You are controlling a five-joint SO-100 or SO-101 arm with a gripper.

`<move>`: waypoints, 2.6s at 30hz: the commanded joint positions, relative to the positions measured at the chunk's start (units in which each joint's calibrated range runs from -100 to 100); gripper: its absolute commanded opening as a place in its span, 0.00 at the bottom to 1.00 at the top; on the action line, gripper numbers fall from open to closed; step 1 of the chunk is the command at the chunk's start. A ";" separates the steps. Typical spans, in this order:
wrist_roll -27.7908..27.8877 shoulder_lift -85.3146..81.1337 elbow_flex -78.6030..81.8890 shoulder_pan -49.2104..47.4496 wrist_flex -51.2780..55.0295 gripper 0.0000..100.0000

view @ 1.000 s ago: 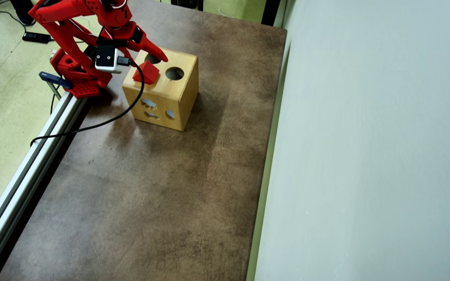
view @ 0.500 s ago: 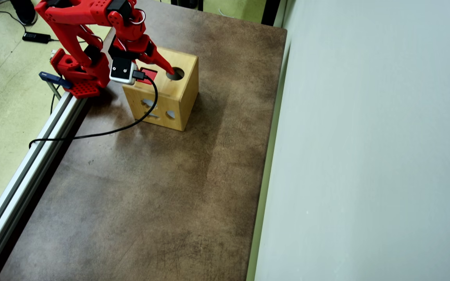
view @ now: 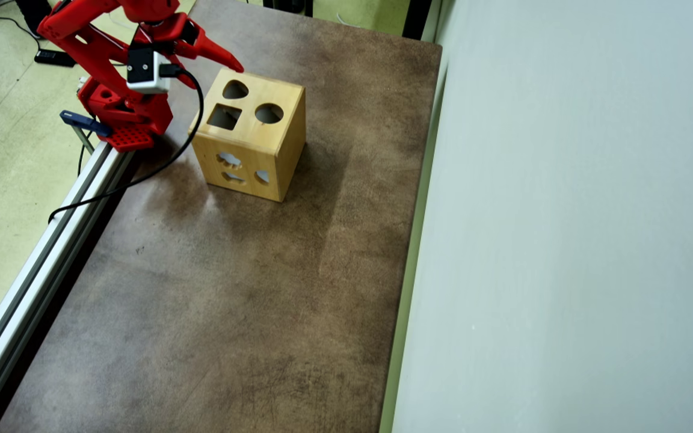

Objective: Pick and place the red cube on the square hole

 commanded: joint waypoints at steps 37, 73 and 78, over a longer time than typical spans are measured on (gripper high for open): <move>-8.30 -43.47 -14.46 -0.30 1.38 0.44; -6.20 -43.38 -8.02 -0.30 1.22 0.02; -6.64 -43.38 -8.02 -0.30 1.22 0.02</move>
